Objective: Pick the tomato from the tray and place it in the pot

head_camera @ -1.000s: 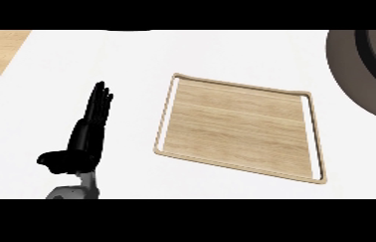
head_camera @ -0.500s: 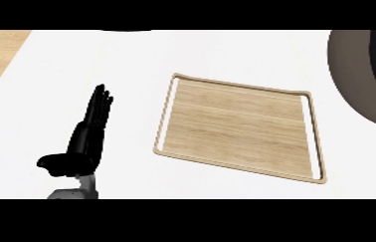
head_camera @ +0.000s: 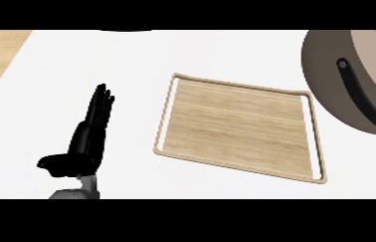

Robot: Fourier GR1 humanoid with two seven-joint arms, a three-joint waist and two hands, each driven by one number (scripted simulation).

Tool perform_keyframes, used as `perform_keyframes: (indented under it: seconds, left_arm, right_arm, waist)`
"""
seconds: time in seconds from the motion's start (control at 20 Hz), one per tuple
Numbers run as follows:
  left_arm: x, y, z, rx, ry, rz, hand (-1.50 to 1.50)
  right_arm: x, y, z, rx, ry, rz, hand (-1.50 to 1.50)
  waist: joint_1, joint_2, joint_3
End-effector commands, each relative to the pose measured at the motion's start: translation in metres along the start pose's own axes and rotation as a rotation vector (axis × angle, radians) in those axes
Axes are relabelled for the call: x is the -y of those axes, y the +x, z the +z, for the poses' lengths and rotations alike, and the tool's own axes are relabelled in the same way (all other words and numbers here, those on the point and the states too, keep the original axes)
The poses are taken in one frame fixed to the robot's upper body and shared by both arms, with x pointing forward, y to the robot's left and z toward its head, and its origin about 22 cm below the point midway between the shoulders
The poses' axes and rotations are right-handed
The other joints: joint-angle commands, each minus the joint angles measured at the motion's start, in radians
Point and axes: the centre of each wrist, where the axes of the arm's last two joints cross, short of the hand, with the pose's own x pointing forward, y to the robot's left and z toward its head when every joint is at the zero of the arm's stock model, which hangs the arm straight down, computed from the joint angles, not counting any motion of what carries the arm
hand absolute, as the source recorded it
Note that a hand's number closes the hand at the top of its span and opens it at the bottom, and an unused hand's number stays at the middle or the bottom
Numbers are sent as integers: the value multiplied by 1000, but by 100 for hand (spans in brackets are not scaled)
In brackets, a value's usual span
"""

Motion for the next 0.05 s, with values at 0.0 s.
perform_keyframes:
  seconds: [0.0]
  left_arm:
    - [3, -2, -8, -2, 6, -11, 0]
  right_arm:
    - [15, -7, 2, 1, -39, -9, -150]
  waist:
    - [-10, 1, 0]
